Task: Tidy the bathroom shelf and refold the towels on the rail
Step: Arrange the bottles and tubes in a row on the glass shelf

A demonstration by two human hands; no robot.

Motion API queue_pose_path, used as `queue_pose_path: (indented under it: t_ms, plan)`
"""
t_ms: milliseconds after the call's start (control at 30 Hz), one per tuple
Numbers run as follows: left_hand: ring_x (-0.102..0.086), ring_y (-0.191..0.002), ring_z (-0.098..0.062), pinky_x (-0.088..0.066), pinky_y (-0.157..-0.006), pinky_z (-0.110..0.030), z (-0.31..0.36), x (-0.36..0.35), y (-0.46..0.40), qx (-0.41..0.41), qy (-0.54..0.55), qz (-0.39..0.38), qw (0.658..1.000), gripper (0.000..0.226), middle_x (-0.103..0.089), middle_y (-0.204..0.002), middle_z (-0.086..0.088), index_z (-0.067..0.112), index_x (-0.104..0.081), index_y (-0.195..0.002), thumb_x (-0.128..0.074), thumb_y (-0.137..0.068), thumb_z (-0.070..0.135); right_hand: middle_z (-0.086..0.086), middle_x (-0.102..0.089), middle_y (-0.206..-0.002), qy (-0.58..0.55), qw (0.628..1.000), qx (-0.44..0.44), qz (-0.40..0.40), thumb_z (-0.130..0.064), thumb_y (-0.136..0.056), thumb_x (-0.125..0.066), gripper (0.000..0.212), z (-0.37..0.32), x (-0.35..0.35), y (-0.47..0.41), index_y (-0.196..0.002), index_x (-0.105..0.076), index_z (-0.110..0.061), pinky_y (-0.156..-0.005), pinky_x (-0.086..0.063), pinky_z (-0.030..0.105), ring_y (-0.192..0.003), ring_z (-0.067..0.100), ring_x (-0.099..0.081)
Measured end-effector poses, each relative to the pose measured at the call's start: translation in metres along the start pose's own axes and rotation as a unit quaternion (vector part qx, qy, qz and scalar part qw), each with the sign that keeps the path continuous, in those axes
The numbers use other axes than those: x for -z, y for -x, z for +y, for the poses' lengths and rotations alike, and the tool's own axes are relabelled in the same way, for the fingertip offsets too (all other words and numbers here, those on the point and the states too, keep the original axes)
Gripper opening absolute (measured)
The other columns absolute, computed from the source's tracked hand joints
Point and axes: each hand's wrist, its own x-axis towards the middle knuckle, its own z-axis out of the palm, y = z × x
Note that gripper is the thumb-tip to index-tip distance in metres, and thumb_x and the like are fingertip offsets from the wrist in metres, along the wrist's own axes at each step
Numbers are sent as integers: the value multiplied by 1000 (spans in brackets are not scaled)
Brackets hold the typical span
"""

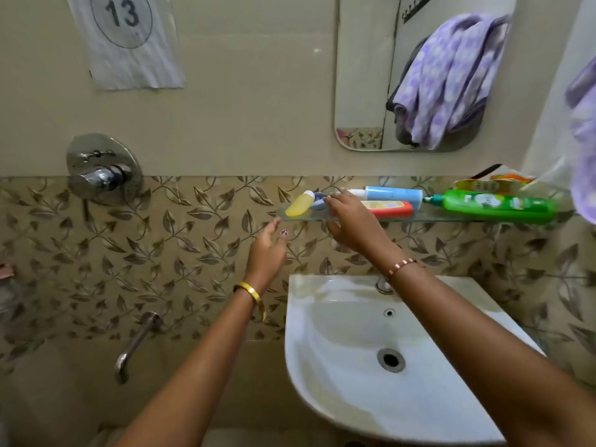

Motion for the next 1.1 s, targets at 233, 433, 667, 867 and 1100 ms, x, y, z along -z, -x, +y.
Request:
queue_pose_path:
  t_ms: [233,433,667,867,1100]
  plan:
    - [-48,-122,-19,-41,-103,-35,-27,-8,-82,24,36,29,999,38,-51,-135,-7,12,-45,-132,-43,-94,15,14,-51,-132,86,987,81,-107,-5,-85,-53,42,24,-52,-78,-127,-50,-7,-102,-35,38,-126,29,-39]
    - [-50,-118,-18,-43,-98,-33,-50,-15,-115,44,39,29,998,36,-54,-130,-6,14,-48,-129,-42,-94,14,13,-54,-125,151,966,135,-162,-4,-82,-57,45,29,-86,-112,-126,-48,-8,-99,-40,37,-115,28,-47]
    - [-49,-113,-8,-42,-92,-19,-61,-11,-145,38,70,13,997,34,-56,-129,-2,14,-50,-128,-39,-95,12,13,-55,-120,149,963,150,-168,-6,-86,-54,43,28,-101,-132,-128,-45,-10,-87,-42,32,-109,25,-51]
    - [-53,-102,1,-41,-73,4,-72,-9,-160,20,106,0,994,34,-58,-117,3,13,-50,-127,-40,-95,9,13,-57,-121,123,976,136,-120,3,-86,-49,46,31,-113,-137,-130,-43,-9,-87,-44,35,-108,27,-51]
    - [-52,-100,8,-41,-80,2,-70,-7,-176,-38,140,-25,989,37,-57,-114,9,12,-50,-128,-42,-93,2,16,-59,-115,-48,998,12,-29,-4,-89,-51,35,35,-115,-145,-123,-51,-9,-81,-36,33,-103,29,-50]
